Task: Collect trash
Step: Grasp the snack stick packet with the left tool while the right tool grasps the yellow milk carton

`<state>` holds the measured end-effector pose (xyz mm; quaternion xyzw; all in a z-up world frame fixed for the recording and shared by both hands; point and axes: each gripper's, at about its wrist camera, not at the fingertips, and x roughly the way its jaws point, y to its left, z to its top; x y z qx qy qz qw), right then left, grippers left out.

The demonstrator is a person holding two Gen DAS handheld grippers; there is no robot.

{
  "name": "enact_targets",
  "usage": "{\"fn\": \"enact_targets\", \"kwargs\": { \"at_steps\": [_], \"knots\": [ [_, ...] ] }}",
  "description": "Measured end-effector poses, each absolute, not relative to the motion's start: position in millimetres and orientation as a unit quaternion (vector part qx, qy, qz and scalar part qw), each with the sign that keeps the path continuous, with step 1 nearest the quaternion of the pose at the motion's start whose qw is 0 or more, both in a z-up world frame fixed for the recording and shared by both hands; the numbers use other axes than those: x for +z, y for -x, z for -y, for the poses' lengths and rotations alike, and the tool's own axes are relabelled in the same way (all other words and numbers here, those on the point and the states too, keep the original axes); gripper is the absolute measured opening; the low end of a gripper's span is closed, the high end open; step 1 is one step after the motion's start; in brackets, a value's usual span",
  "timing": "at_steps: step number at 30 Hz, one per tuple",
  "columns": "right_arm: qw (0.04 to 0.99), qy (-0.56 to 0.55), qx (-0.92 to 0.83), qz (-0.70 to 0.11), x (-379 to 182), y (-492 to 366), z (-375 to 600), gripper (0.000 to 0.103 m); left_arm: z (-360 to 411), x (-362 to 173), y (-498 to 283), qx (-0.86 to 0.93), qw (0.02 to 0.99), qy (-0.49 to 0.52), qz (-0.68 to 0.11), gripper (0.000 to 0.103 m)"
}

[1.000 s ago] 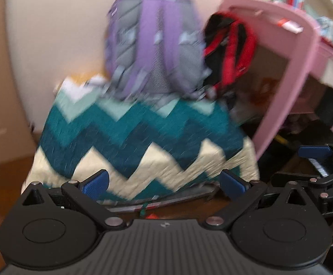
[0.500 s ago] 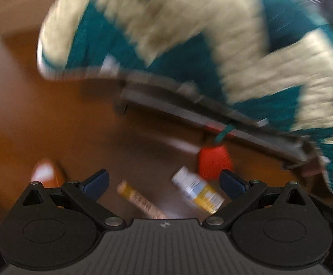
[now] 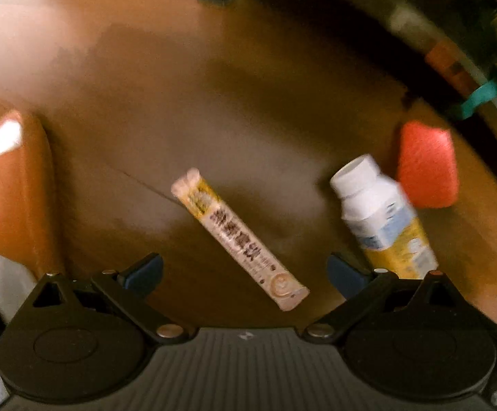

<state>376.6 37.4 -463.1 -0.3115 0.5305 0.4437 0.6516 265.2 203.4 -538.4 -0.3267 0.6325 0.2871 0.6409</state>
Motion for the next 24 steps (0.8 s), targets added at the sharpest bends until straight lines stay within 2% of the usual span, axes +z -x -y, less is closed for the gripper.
{"fn": "enact_targets", "kwargs": {
  "at_steps": [4,7,10,13,14,15,19,21,24],
  "knots": [
    [0.636,0.327,0.448,-0.537,-489,-376,-49,0.078,-203,-572,-264,0.283,0.616,0.334,-0.654,0.101],
    [0.625,0.339,0.452,-0.538,-504,-376,-56,0.076,-207,-587,-258,0.285,0.605,0.356,-0.653,0.096],
    [0.617,0.344,0.457,-0.54,-516,-377,-62,0.071,-207,-595,-256,0.284,0.6,0.368,-0.651,0.082],
    [0.615,0.349,0.46,-0.537,-525,-376,-67,0.064,-206,-592,-256,0.293,0.609,0.355,-0.645,0.082],
    [0.615,0.35,0.461,-0.536,-527,-375,-68,0.06,-205,-591,-256,0.295,0.613,0.352,-0.643,0.079],
    [0.615,0.351,0.461,-0.535,-530,-375,-70,0.057,-204,-589,-256,0.299,0.617,0.347,-0.64,0.071],
    [0.617,0.36,0.462,-0.526,-535,-368,-74,0.055,-197,-584,-257,0.316,0.621,0.326,-0.639,0.054],
    [0.618,0.363,0.462,-0.523,-536,-365,-76,0.054,-194,-580,-257,0.315,0.63,0.318,-0.634,0.037],
    [0.624,0.373,0.45,-0.518,-535,-360,-77,0.053,-190,-577,-258,0.313,0.631,0.313,-0.637,0.03]
  ]
}}
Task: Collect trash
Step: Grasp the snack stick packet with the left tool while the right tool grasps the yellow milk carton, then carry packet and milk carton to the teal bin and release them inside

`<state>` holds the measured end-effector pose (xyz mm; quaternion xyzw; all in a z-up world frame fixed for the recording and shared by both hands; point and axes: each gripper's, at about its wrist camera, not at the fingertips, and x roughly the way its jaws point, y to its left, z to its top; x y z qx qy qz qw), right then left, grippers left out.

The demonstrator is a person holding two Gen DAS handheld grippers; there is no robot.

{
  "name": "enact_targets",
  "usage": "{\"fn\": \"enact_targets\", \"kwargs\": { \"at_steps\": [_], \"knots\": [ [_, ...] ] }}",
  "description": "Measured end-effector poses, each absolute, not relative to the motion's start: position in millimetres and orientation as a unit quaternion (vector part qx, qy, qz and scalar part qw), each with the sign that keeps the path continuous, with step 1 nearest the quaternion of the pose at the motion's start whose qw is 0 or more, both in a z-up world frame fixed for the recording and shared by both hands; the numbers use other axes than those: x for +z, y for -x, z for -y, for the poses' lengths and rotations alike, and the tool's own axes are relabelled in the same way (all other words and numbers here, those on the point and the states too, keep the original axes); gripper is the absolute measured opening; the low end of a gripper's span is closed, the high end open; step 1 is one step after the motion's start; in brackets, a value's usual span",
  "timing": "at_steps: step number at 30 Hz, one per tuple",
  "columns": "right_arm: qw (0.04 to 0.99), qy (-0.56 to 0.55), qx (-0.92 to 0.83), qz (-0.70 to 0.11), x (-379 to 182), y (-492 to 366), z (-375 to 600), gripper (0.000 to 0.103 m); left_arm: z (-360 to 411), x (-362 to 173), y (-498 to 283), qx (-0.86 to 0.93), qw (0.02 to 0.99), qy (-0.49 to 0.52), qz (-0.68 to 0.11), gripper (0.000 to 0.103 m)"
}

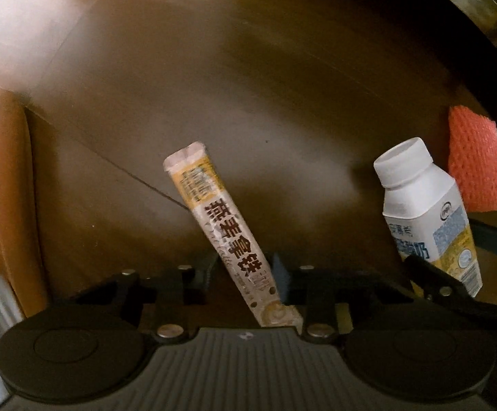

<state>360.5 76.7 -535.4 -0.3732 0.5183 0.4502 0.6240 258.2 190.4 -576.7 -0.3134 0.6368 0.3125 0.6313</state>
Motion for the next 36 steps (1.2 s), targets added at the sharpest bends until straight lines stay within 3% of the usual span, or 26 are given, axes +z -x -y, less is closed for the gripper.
{"fn": "enact_targets", "kwargs": {
  "at_steps": [12,19,20,36],
  "knots": [
    [0.665,0.302,0.387,-0.562,-469,-353,-54,0.051,-195,-539,-238,0.33,0.625,0.314,-0.633,0.02],
    [0.701,0.245,0.343,-0.576,-402,-349,-27,0.051,-189,-473,-230,0.311,0.649,0.332,-0.611,0.012],
    [0.706,0.237,0.338,-0.576,-391,-348,-23,0.051,-190,-468,-231,0.304,0.651,0.334,-0.61,0.007],
    [0.799,0.146,0.316,-0.49,-188,-315,62,0.051,-171,-301,-198,0.239,0.743,0.344,-0.523,0.006]
  ]
}}
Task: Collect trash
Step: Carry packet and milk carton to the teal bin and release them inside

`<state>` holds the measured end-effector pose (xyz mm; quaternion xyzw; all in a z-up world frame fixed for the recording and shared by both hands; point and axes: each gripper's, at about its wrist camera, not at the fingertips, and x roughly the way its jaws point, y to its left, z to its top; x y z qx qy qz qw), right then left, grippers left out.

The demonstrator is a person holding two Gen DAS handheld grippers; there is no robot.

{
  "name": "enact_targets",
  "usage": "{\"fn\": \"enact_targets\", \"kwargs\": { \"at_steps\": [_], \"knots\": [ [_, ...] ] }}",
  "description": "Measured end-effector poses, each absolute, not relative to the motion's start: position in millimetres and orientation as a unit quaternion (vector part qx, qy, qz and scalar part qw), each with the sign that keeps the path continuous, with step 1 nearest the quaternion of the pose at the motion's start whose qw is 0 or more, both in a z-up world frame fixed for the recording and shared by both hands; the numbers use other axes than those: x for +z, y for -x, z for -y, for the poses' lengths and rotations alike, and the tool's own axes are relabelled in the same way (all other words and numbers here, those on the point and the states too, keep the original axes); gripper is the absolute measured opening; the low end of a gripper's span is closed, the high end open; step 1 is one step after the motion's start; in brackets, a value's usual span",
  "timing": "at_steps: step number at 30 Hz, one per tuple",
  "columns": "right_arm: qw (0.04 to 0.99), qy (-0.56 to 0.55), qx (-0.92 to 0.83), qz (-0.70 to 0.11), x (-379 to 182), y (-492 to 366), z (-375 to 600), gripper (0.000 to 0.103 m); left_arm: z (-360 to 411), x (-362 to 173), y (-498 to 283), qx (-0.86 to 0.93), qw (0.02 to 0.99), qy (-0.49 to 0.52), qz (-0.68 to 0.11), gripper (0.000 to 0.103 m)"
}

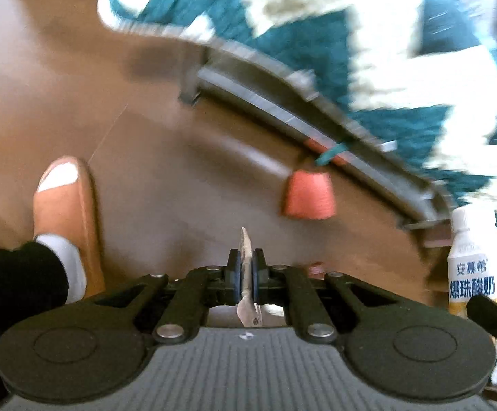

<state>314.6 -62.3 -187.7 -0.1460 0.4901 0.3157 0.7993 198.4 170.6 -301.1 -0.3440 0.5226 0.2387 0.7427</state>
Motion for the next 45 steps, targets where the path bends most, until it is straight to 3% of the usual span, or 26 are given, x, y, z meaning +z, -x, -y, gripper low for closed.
{"fn": "enact_targets", "kwargs": {
  "at_steps": [11,28,36,45],
  "knots": [
    [0.874,0.101,0.256,-0.4,-25,-310,176,0.051,-91,-134,-210,0.123,0.846,0.302,-0.422,0.006],
    [0.959,0.094,0.06,-0.261,157,-310,412,0.051,150,110,-302,-0.093,0.943,0.184,-0.26,0.006],
    [0.957,0.096,-0.023,-0.273,164,-330,503,0.051,289,168,-339,-0.188,0.945,0.129,-0.236,0.006],
    [0.929,0.128,-0.041,-0.345,125,-355,547,0.051,390,151,-372,-0.248,0.927,0.078,-0.27,0.006]
  ]
}}
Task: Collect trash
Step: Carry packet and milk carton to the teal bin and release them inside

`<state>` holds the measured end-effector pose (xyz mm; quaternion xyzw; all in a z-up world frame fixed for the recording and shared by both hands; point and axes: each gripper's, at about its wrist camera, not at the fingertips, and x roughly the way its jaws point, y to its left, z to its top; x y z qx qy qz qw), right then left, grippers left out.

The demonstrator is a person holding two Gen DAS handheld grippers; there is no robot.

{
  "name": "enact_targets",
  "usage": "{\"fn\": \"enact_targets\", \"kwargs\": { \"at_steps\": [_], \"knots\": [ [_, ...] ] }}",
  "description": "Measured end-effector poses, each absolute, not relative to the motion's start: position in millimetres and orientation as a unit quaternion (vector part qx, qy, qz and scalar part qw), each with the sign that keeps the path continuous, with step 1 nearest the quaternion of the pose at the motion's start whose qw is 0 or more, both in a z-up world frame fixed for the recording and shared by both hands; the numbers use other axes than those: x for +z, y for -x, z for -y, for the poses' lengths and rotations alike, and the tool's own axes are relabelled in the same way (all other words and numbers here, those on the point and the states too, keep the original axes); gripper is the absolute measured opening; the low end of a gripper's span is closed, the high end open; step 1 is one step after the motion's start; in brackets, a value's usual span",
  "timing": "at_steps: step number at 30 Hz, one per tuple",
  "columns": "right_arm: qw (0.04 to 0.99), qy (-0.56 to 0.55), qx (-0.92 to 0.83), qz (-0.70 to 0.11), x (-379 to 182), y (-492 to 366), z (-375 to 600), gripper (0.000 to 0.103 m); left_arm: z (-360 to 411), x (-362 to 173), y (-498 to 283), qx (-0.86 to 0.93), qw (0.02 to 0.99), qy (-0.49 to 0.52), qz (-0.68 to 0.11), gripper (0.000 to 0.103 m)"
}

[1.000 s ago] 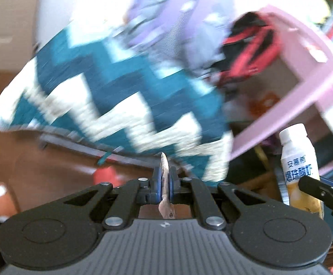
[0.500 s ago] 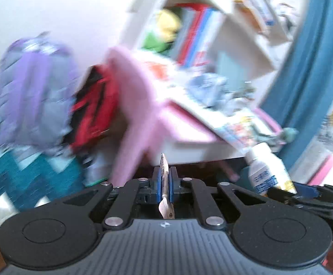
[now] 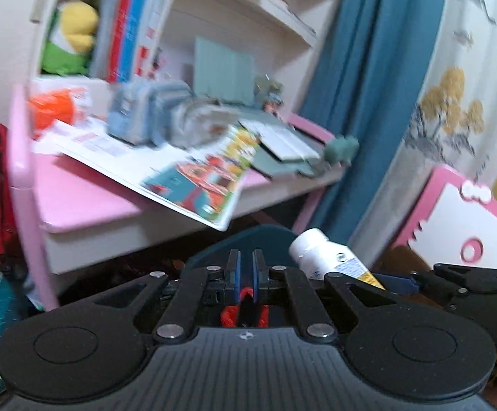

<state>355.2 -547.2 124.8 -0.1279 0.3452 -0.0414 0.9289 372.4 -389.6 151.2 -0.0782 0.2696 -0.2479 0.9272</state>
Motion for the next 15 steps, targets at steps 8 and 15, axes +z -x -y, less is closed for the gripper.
{"fn": "enact_targets", "kwargs": {
  "at_steps": [8,15],
  "knots": [
    [0.91,0.143,-0.023,-0.387,106,-367,541,0.05,424,117,-387,-0.27,0.909,0.043,-0.315,0.006],
    [0.912,0.137,-0.02,-0.386,107,-365,543,0.062,423,106,-390,-0.259,0.908,0.028,-0.329,0.006]
  ]
}}
